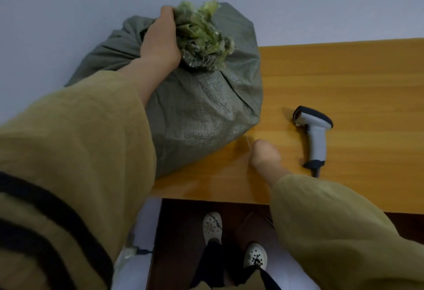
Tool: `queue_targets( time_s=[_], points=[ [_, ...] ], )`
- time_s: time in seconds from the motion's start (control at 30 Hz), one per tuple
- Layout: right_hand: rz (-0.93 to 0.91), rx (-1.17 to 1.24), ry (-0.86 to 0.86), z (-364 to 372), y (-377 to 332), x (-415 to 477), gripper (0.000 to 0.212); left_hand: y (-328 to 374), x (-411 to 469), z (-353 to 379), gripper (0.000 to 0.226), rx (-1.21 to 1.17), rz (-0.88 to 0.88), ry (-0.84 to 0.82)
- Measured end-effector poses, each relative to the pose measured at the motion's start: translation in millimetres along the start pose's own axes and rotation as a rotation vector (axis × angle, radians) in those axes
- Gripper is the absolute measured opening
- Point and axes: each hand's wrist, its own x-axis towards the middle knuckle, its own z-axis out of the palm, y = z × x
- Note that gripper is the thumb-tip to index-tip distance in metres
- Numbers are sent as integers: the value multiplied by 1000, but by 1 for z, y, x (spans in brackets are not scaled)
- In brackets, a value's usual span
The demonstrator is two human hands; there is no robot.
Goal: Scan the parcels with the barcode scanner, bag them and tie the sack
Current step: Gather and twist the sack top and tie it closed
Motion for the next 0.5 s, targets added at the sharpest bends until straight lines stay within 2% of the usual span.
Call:
queue_targets(
  time_s=[0.13,0.3,0.4,0.5],
  points=[
    [-12,-55,17,3,2,0,24,-1,0,0,40,4,11,7],
    [37,27,-68,-2,18,-8,25,1,5,-5,46,-13,-2,12],
    [199,297,-98,-26,33,-13,21,1,18,-16,58,-125,-106,42],
    [362,650,55,-60,48,-17,28,-4,39,-41,81,-312,-214,23]
  ],
)
